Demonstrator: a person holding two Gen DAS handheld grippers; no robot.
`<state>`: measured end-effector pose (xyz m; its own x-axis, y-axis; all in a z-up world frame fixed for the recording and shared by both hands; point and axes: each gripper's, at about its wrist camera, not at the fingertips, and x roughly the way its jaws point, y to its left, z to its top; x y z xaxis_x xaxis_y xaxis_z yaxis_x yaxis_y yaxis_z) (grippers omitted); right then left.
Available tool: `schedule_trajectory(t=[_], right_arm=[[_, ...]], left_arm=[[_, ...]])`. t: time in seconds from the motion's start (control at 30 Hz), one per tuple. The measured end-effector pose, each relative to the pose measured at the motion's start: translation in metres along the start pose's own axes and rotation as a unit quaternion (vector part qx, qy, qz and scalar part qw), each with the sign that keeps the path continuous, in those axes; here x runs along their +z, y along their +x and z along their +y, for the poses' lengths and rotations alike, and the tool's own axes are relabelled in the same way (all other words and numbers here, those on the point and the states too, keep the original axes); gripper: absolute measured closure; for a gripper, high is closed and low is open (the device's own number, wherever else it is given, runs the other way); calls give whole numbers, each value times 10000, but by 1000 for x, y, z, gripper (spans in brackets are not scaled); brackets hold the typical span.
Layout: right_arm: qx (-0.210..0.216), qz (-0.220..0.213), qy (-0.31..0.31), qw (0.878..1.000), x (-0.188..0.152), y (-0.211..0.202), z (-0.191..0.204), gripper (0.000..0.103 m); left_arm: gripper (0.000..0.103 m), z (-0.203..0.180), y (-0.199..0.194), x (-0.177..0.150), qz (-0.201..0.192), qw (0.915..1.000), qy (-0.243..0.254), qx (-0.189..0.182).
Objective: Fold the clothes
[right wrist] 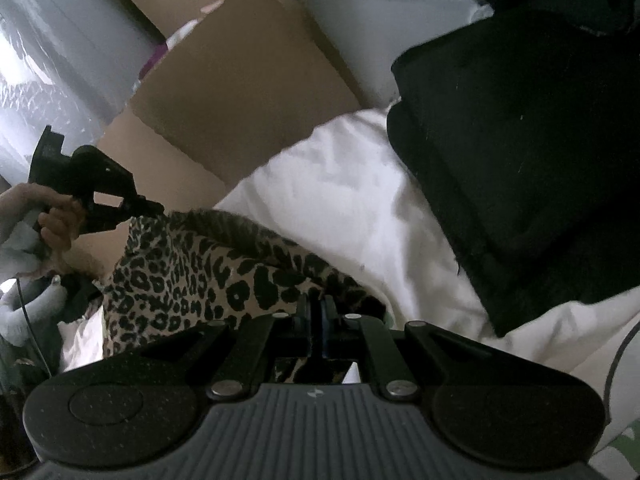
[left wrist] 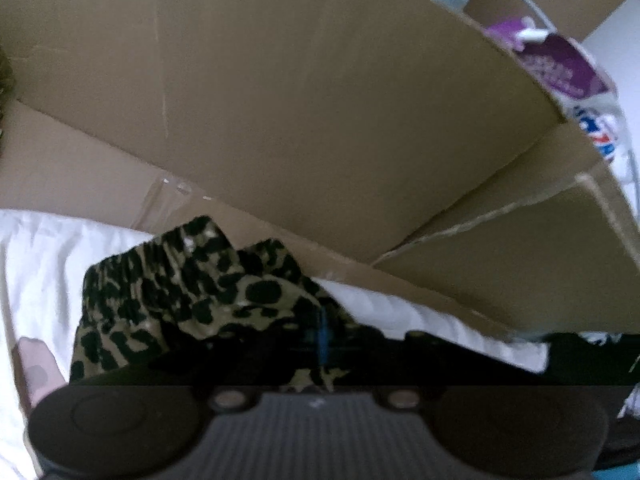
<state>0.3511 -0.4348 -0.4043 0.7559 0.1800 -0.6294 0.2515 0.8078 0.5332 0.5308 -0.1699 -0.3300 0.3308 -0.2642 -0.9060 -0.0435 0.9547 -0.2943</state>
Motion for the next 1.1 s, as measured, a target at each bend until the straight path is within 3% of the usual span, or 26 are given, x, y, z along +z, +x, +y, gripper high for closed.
schedule_trajectory(t=[0.33, 1.0, 1.1], right_arm=[[-232, -52, -59, 9997, 1, -3, -4, 101], [-556, 283, -56, 9980, 5, 18, -20, 101], [-642, 368, -104, 9972, 8, 18, -16, 100]], left_arm=[[103, -3, 25, 16, -9, 9996, -76, -283], [103, 22, 135, 53, 157, 9995, -143, -233], [100, 17, 144, 58, 156, 9996, 228, -117]])
